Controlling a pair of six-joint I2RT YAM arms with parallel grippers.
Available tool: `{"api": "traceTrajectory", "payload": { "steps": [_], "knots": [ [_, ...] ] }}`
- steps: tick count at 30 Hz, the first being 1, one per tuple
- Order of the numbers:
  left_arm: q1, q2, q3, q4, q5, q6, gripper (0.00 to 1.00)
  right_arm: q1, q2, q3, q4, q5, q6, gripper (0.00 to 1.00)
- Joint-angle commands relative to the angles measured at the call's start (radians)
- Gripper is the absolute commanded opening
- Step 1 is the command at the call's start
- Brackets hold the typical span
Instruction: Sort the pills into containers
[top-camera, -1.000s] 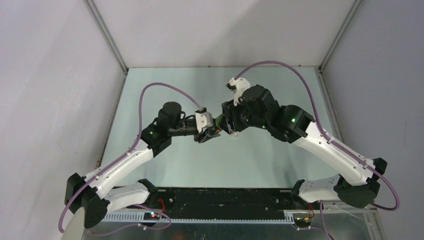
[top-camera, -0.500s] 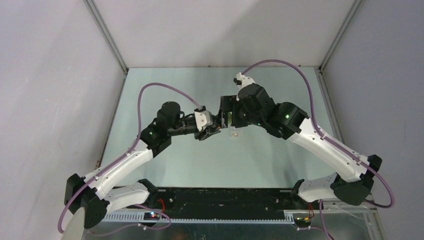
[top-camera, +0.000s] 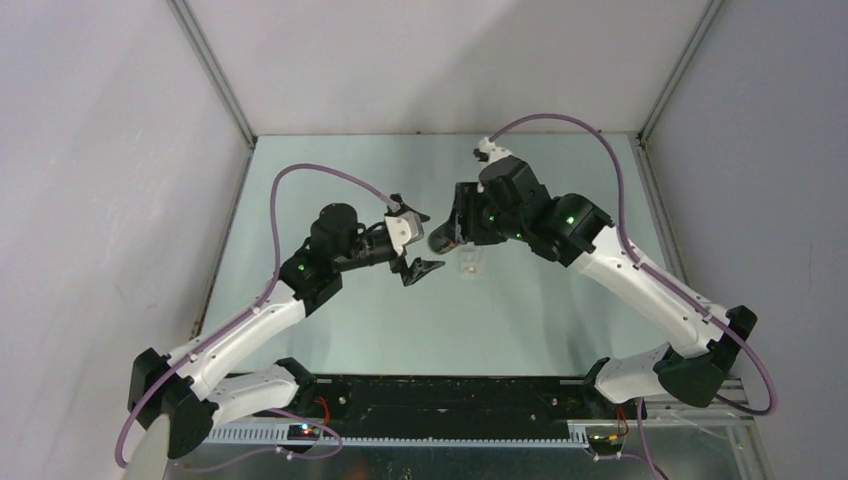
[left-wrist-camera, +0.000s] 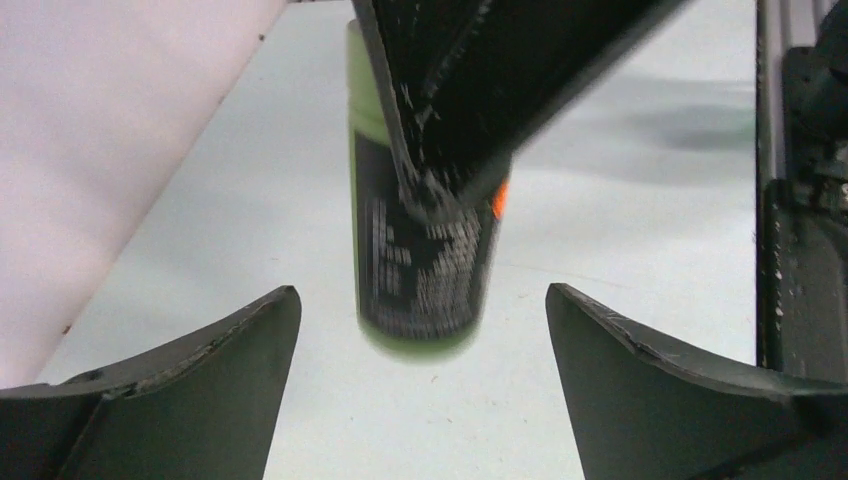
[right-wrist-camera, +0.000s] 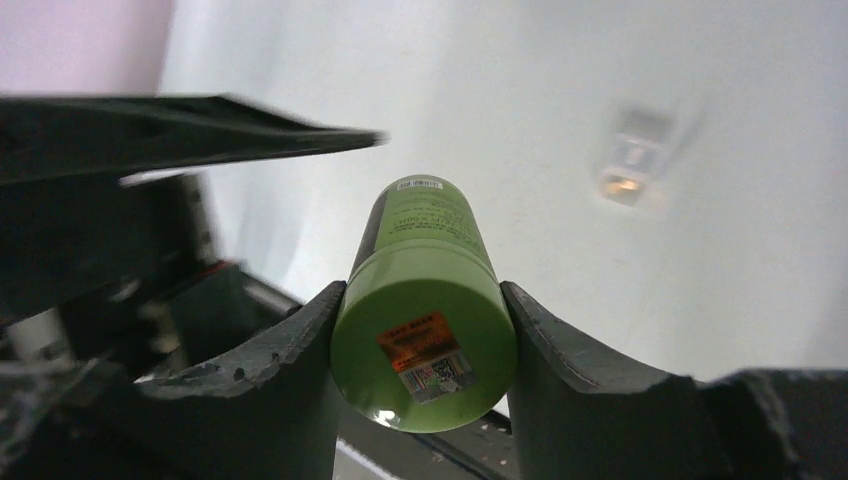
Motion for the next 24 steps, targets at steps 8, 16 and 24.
{"api": "traceTrajectory", "payload": {
  "steps": [8, 16, 24],
  "knots": [
    [-0.004, -0.019, -0.022, 0.166, -0.342, -0.247, 0.99, -0.389, -0.101, -0.165, -0.095, 0.261, -0.017, 0.28],
    [-0.001, 0.154, 0.202, -0.184, -0.595, -0.518, 0.99, -0.578, -0.035, -0.327, 0.031, 0.250, -0.066, 0.27],
    [0.036, 0.315, 0.261, -0.312, -0.623, -0.743, 0.99, -0.628, 0.091, -0.421, 0.215, 0.215, -0.086, 0.27]
  ]
}}
